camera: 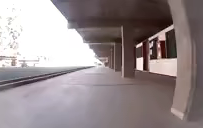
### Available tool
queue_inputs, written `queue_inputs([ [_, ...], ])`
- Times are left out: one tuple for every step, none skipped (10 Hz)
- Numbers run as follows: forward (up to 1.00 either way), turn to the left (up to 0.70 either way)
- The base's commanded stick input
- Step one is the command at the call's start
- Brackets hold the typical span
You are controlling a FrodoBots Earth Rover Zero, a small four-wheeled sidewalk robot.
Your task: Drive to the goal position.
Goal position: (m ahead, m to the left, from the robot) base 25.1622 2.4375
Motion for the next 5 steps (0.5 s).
queue_inputs([
  [0.5,0.0],
  [0.5,0.0],
  [0.5,0.0],
  [0.5,0.0],
  [0.5,0.0],
])
